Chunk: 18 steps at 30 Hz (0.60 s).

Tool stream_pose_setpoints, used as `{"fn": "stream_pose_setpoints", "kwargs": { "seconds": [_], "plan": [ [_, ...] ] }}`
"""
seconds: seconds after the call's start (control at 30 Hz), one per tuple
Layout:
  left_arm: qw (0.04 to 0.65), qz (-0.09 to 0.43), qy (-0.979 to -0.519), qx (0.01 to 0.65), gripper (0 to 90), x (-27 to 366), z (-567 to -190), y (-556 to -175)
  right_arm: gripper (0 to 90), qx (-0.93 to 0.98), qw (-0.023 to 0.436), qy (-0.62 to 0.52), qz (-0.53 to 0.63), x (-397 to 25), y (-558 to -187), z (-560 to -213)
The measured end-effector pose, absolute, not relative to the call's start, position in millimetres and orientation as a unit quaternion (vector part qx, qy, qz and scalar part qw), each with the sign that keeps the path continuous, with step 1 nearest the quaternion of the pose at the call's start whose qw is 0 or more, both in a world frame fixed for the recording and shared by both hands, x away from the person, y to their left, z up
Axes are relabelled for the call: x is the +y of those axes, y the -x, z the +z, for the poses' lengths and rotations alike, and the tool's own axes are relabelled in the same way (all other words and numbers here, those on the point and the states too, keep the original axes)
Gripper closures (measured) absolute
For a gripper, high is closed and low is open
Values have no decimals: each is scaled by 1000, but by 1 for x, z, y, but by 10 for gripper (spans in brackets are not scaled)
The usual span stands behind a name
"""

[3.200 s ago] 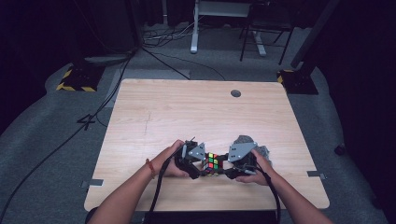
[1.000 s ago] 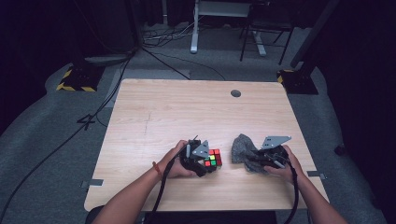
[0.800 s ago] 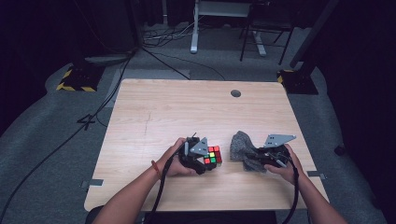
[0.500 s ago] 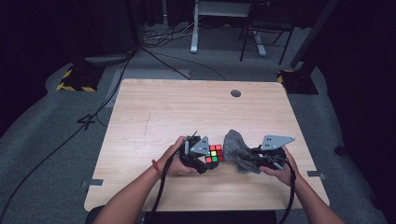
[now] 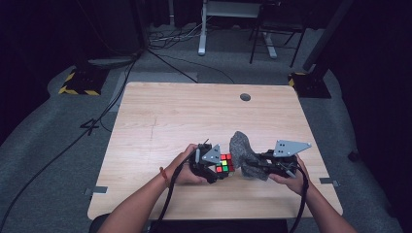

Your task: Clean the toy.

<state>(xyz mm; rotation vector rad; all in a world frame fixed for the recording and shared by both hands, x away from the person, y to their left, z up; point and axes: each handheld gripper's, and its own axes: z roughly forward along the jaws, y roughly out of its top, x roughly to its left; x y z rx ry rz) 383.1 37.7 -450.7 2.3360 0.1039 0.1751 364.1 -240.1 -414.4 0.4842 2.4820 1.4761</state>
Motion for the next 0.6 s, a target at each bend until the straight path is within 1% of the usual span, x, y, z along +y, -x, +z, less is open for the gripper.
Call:
{"fn": "stream_pose_setpoints", "kwargs": {
  "seconds": [0.2,0.33,0.6],
  "plan": [
    [380,67,-922,34,337,31,-454,-380,765,847,100,-145,502,-230,-359,-411],
    [374,71,-924,33,337,29,-454,-379,764,854,85,-129,498,-217,-356,-410],
    [362,80,-928,24,338,24,-455,-376,762,867,91,-121,476,-206,-353,-412]
  ]
}}
